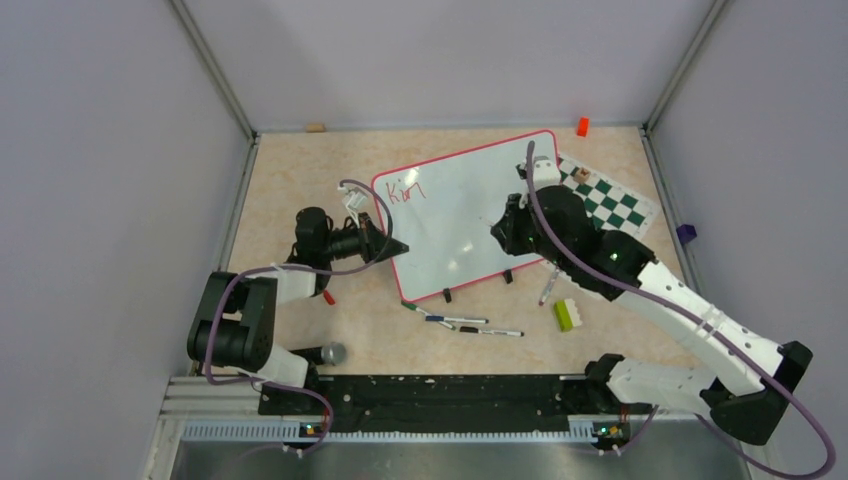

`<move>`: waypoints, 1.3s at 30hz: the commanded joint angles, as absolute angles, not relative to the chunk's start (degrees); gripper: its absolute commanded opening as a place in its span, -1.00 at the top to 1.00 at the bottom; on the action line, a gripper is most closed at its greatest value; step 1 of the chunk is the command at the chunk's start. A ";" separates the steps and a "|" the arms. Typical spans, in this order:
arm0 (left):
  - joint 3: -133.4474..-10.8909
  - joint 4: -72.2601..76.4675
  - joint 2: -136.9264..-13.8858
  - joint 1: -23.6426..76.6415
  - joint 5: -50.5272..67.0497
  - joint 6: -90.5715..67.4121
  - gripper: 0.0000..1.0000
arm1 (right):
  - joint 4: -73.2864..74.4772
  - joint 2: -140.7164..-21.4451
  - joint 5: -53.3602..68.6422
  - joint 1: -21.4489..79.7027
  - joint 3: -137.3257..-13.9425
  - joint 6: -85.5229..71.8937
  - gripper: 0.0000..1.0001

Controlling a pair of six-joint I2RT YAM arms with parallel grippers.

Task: Write a sentence on the whiteboard
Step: Open the sentence on the whiteboard.

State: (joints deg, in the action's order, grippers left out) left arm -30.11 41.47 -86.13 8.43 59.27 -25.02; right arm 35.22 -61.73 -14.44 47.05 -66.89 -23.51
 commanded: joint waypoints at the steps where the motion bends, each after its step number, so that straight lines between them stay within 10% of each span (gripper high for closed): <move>1: -30.41 37.35 -87.01 8.26 50.91 -16.35 1.00 | 36.54 -59.37 -21.79 46.92 -69.41 -33.63 1.00; 13: -30.33 37.35 -86.62 8.35 50.42 -15.93 1.00 | 40.43 -65.20 -0.69 46.76 -72.09 -16.17 1.00; 39: -32.68 29.45 -88.00 9.14 46.35 -12.59 1.00 | 40.97 -85.37 -14.60 48.18 -95.52 -14.54 1.00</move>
